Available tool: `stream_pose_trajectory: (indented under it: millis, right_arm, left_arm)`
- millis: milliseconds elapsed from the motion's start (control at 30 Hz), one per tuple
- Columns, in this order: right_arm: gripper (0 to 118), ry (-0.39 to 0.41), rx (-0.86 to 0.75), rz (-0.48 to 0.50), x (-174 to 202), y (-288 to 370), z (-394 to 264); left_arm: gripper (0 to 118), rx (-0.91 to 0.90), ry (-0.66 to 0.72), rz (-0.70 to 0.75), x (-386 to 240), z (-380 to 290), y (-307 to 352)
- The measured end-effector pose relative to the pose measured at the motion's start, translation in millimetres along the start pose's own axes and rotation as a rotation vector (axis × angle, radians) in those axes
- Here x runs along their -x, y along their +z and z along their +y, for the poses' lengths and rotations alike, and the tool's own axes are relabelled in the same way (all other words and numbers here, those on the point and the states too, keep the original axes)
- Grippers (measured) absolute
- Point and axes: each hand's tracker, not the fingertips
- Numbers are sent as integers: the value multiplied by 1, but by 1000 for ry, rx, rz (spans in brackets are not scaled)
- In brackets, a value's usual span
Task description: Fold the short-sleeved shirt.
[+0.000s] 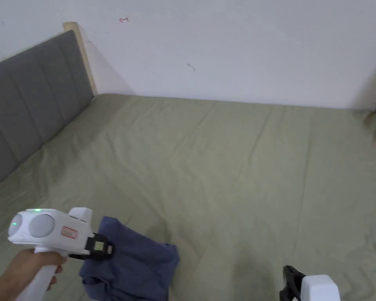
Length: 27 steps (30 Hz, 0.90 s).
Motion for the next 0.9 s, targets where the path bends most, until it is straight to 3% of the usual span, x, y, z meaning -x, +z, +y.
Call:
stream_pose_trajectory:
  millis: [167,367,433,600,700,733,800,900]
  right_arm:
    - [0,-3,8,-2,6,-21,8]
    - [0,13,15,-16,10,-43,18]
    - [0,13,17,-14,9,-50,18]
    - [0,27,33,-18,9,-54,19]
    - [0,32,25,-21,7,-48,23]
    - [0,30,20,-22,6,-46,24]
    - [0,24,11,-26,3,-40,26]
    - [0,18,-8,-34,-3,-30,31]
  left_arm:
    - [25,-10,73,144,97,26,22]
    - [25,18,152,216,167,30,29]
    - [25,27,219,244,179,26,22]
    - [26,43,211,247,172,19,11]
    - [45,37,239,263,175,20,6]
    - [64,35,264,266,174,19,7]
    - [87,23,271,265,176,22,10]
    - [92,-32,225,277,160,23,26]
